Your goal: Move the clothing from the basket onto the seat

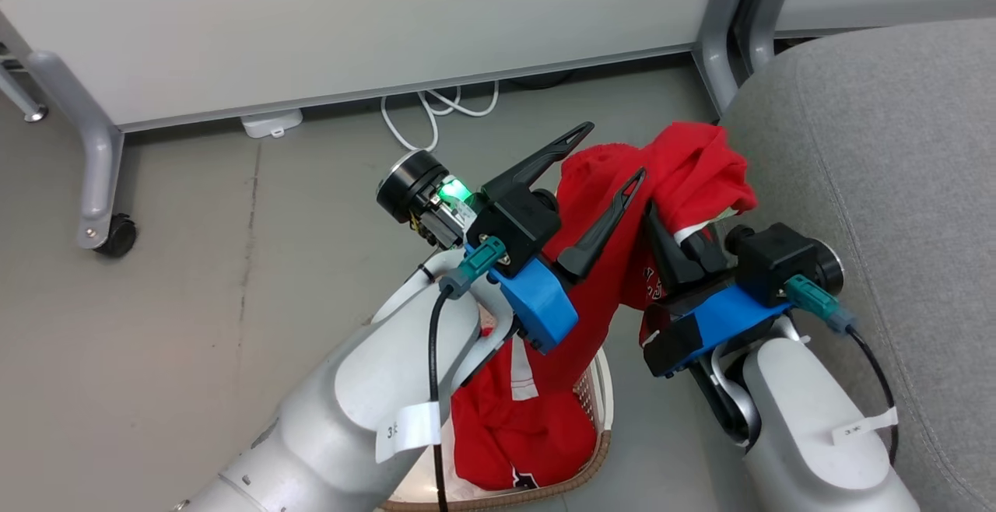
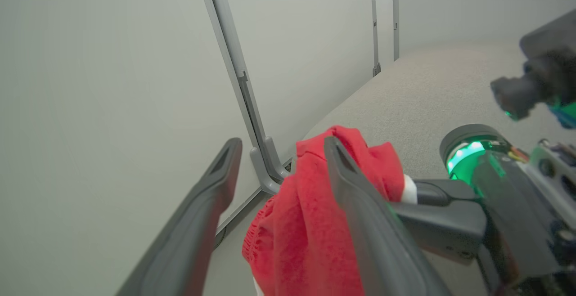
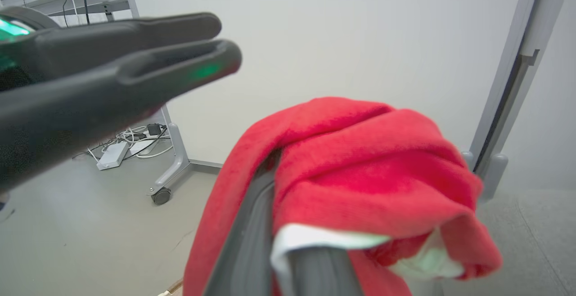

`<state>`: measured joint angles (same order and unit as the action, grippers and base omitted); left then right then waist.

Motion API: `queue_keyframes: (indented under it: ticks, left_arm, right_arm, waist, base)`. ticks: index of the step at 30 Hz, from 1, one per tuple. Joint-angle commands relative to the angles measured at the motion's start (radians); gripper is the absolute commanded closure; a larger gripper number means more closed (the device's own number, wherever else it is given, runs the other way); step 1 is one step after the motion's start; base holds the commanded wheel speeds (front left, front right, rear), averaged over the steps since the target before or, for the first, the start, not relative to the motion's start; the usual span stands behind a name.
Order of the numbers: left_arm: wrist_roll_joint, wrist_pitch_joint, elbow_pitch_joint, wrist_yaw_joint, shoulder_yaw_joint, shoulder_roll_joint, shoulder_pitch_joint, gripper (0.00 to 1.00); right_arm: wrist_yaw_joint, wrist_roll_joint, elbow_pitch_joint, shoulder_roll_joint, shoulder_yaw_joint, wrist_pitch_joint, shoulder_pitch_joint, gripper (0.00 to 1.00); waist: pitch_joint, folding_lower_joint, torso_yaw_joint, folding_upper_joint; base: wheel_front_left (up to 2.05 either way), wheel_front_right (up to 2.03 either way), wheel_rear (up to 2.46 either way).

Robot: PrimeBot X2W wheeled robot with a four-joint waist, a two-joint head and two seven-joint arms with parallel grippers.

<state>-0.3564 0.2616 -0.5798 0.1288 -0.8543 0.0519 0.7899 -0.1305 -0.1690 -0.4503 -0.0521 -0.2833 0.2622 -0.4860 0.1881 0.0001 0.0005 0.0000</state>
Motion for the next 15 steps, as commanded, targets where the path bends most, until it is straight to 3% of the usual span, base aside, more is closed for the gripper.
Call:
queue_keyframes:
  ticks: [1,15]
  left_arm:
    - [0.002,0.005,-0.002,0.001,0.000,-0.001,0.013,0.00]
    - [0.009,0.005,-0.020,0.002,-0.045,-0.001,0.029,0.00]
  right_arm:
    - [0.000,0.004,0.011,-0.007,0.011,0.004,0.008,1.00]
    - [0.000,0.018,0.078,-0.033,0.174,0.004,0.032,1.00]
  waist:
    - [0.018,-0.0001,-0.021,0.0000]
    - [0.097,-0.0001,-0.166,0.0000]
  base:
    - [0.00,0.00,0.00]
    - [0.00,0.00,0.00]
